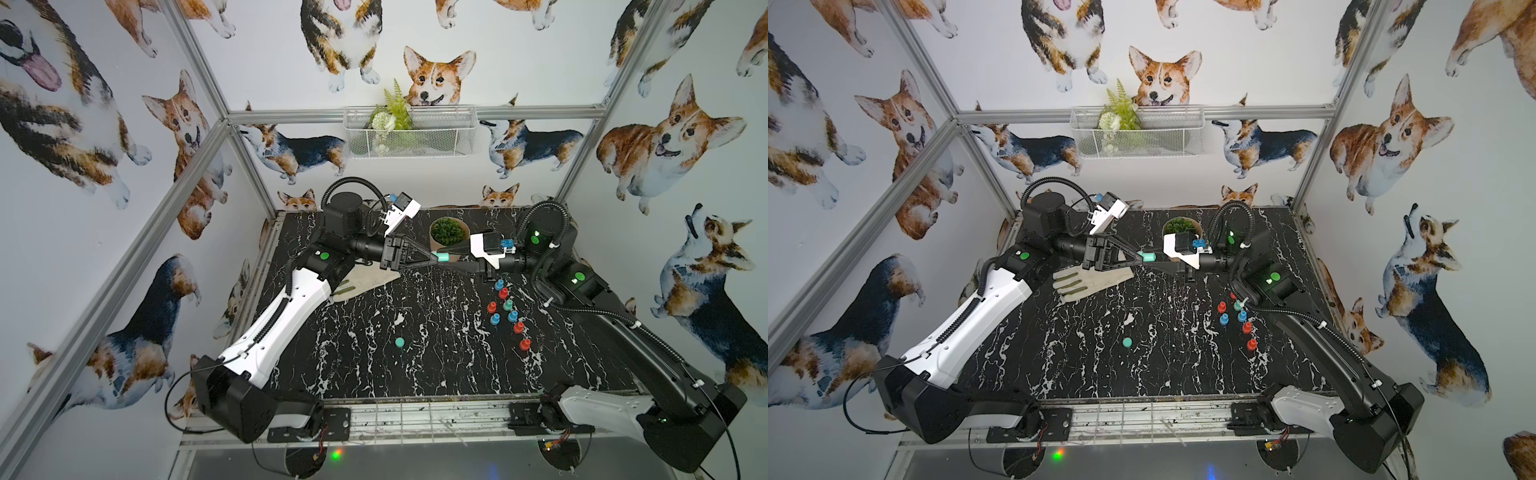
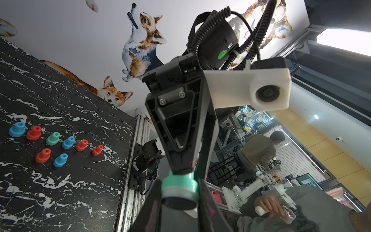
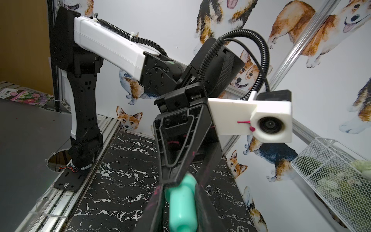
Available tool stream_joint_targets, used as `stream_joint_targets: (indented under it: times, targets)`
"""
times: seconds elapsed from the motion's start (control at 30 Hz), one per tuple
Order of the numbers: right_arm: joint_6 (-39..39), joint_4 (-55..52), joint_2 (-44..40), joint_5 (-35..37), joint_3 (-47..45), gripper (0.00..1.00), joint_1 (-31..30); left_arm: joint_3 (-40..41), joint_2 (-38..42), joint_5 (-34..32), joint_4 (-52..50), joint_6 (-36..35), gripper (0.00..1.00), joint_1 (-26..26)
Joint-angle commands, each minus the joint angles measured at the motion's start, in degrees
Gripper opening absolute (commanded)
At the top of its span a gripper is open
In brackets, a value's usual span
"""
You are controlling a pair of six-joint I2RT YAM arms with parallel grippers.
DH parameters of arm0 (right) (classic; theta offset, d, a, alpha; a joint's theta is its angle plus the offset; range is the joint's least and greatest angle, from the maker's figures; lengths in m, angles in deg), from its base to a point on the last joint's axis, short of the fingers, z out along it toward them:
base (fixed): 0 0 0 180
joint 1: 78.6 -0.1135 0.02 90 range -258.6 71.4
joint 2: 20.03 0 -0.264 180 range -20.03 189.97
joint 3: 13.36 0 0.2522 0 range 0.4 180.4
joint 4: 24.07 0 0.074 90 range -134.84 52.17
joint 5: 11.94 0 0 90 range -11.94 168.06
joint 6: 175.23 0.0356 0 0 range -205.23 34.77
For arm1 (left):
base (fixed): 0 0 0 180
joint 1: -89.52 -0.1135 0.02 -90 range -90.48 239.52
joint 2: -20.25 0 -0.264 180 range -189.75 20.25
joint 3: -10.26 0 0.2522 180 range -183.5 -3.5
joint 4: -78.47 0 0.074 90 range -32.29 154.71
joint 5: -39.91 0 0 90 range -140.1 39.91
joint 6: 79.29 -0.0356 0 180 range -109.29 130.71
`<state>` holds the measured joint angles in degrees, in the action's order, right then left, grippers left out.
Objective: Close the stamp cap
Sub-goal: Pick up the stamp from the center of the board, then close the cover of the stamp.
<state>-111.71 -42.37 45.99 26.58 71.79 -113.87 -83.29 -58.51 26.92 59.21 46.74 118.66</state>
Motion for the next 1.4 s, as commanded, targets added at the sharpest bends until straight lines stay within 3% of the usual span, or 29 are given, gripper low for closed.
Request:
stream_joint_targets:
  times: [0.0, 0.27, 0.47, 0.7, 0.9, 1.13, 1.37]
  targets:
    - [-1.6, -0.7, -0.2, 1.9, -0.5, 0.28, -0.2, -0.1, 0.4, 0.8, 2.2, -0.1, 0.04, 0.2]
    - [-1.1, 0.1, -0.8, 2.3, -1.3, 0.27, -0.2, 0.0, 0.4, 0.6, 2.1, -0.2, 0.04, 0.1]
    - [0.4, 1.3, -1.2, 1.8, -1.5, 0.13, -0.2, 0.0, 0.3, -0.2, 1.6, -0.5, 0.07, 0.2]
    - [4.2, 0.5, -1.5, 4.3, -2.5, 0.04, -0.3, -2.4, -0.1, -5.9, -7.8, -8.1, 0.35, -0.6]
    - [10.3, -4.6, -1.0, 12.0, -2.4, 0.03, -2.7, -1.8, 1.1, -12.7, -11.9, -12.0, 0.50, -5.3]
    - [20.8, -12.1, 2.0, 27.9, -1.6, 0.00, -10.0, 1.4, 2.4, -27.3, -16.9, -17.7, 0.51, -12.9]
    - [41.0, -18.1, 8.5, 38.6, -1.1, 0.03, -13.9, 6.0, 2.0, -47.0, -20.5, -22.5, 0.51, -16.5]
